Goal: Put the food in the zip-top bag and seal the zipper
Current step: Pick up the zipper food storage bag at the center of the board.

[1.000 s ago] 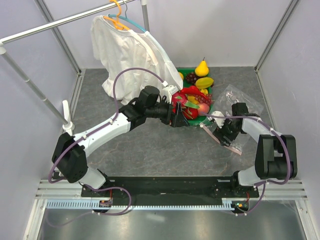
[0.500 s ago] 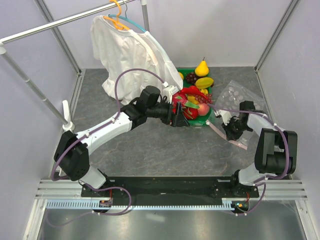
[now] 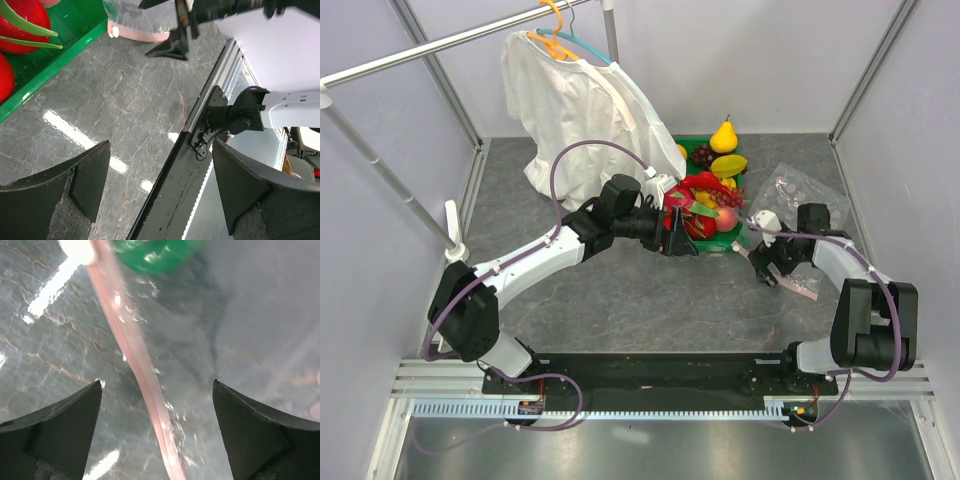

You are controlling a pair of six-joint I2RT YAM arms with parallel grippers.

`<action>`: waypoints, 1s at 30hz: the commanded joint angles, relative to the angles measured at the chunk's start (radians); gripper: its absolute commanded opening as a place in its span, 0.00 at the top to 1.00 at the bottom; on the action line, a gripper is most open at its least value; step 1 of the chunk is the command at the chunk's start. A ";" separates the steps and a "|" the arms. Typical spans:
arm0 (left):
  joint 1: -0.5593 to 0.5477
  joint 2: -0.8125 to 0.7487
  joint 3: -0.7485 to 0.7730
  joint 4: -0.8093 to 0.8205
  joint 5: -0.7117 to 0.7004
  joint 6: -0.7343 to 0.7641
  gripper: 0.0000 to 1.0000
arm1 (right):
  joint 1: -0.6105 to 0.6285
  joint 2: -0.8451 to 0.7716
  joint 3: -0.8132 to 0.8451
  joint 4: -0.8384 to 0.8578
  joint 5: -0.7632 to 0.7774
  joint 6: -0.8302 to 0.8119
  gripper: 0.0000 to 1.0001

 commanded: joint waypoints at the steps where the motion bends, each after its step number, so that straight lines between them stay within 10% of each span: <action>1: 0.003 -0.001 0.009 0.043 -0.007 0.002 0.11 | 0.084 -0.045 -0.111 0.302 0.069 0.023 0.02; 9: 0.004 0.002 0.009 0.047 -0.012 -0.001 0.11 | 0.117 0.043 -0.168 0.469 0.227 0.071 0.03; 18: 0.015 0.009 0.017 0.049 0.011 -0.014 0.11 | 0.100 0.292 0.013 0.233 0.152 0.063 0.72; 20: 0.017 0.005 0.017 0.049 0.016 -0.014 0.11 | 0.071 0.305 0.059 0.174 0.114 0.066 1.00; 30: 0.003 -0.049 0.028 0.038 -0.027 0.011 0.13 | -0.182 -0.047 0.243 -0.099 -0.268 0.408 1.00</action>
